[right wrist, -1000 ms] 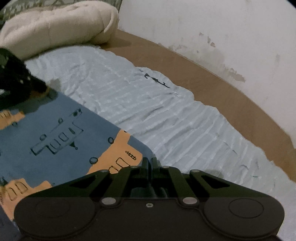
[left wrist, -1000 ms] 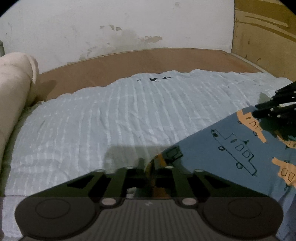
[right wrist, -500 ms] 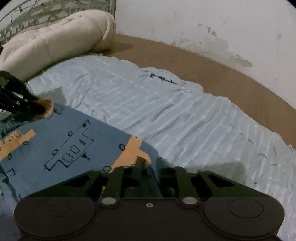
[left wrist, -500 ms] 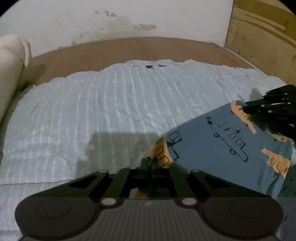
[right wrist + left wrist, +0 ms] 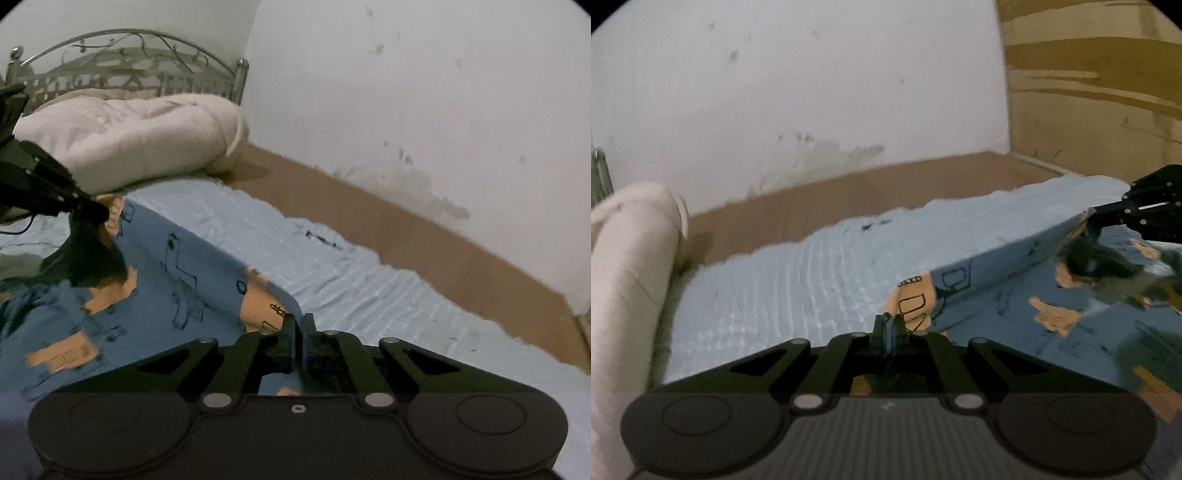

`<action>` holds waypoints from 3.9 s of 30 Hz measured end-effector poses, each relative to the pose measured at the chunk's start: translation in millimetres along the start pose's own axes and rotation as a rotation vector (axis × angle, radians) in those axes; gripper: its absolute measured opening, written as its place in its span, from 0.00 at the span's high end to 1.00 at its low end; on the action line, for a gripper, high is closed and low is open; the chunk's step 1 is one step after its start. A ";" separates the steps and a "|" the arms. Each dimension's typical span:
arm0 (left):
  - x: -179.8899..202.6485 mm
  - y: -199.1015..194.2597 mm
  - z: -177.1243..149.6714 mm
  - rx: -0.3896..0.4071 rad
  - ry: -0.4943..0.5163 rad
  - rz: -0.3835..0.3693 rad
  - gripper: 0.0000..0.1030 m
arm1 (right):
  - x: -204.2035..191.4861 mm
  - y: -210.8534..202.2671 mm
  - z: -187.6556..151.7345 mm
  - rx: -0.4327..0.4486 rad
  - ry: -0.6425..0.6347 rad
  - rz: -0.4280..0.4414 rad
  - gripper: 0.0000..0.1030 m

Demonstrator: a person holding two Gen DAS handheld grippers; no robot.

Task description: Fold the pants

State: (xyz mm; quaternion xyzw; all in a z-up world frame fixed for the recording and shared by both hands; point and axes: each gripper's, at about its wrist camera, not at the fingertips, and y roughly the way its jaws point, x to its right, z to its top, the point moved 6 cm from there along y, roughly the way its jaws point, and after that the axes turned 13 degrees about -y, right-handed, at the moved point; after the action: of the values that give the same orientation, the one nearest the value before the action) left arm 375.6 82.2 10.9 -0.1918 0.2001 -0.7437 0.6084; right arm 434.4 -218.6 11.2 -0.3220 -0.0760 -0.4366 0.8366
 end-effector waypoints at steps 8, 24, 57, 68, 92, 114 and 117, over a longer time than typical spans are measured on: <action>43.4 -65.8 -41.2 0.083 0.147 -0.028 0.99 | -43.7 -89.2 -20.3 0.048 -0.021 -0.037 1.00; 75.1 -67.3 -106.3 0.039 0.297 -0.043 0.99 | -127.6 -149.6 -83.7 0.036 -0.007 -0.084 1.00; 97.1 -89.0 -138.1 -0.027 -0.034 -0.107 0.11 | -119.8 -195.0 -141.1 -0.013 0.204 -0.078 0.27; 227.5 -49.5 -106.1 0.051 0.053 -0.250 0.03 | 33.5 -241.0 -236.7 -0.131 0.679 -0.325 0.02; 274.8 -38.1 -117.1 -0.031 0.144 -0.284 0.14 | 110.1 -276.0 -291.7 -0.149 0.983 -0.329 0.94; 303.4 -23.6 -124.3 -0.056 0.327 -0.249 0.54 | 134.2 -170.2 -228.5 -0.112 0.882 -0.155 0.16; 308.1 -20.1 -129.7 -0.084 0.357 -0.248 0.75 | 149.9 -135.9 -226.3 -0.125 0.979 -0.144 0.25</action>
State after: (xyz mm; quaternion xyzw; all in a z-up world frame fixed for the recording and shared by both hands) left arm 233.0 -208.3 -75.3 -0.1054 0.3101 -0.8260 0.4588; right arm 384.6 -513.7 -40.2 -0.1228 0.3300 -0.5968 0.7210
